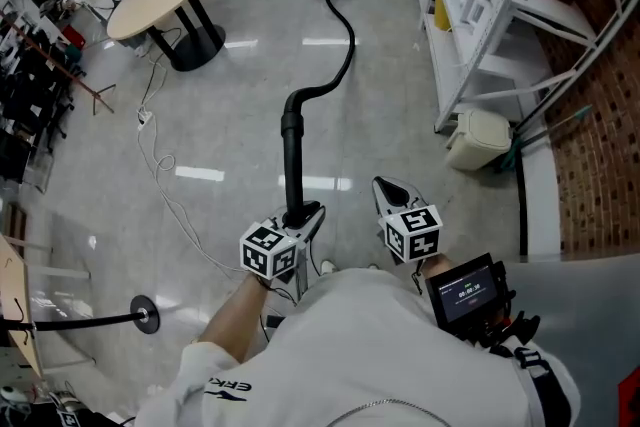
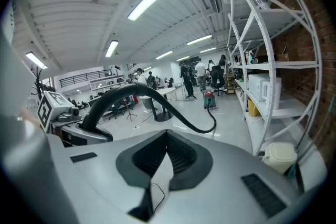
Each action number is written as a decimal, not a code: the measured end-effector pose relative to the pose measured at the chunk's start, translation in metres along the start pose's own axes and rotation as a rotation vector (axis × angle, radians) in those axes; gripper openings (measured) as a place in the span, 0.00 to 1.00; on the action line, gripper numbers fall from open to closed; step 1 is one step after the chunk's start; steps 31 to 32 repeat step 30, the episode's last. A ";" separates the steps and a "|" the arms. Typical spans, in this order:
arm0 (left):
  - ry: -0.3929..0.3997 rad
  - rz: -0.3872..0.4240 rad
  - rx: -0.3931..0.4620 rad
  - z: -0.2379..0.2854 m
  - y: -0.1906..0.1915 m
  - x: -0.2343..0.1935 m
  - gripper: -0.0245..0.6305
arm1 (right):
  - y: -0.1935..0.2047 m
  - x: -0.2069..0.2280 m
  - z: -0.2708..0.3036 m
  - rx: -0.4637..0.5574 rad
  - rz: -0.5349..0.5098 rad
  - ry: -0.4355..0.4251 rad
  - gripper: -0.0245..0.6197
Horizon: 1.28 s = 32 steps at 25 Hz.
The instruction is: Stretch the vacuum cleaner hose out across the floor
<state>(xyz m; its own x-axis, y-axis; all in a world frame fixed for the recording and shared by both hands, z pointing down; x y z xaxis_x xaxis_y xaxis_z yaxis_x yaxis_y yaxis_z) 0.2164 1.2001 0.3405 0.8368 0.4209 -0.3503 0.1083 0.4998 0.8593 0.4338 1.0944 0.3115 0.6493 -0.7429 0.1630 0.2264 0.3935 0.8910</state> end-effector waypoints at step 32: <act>0.011 -0.004 -0.002 -0.001 -0.004 -0.001 0.11 | -0.004 -0.005 0.006 -0.026 -0.015 -0.011 0.04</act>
Point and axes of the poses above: the fingertips, and each gripper's own axes: z forward along the fingers, x to its right, y out of its underside, the point moved 10 cm from there along -z, backward along the fingers, and after that the axes turned 1 degree about y, right-handed, at the moved point
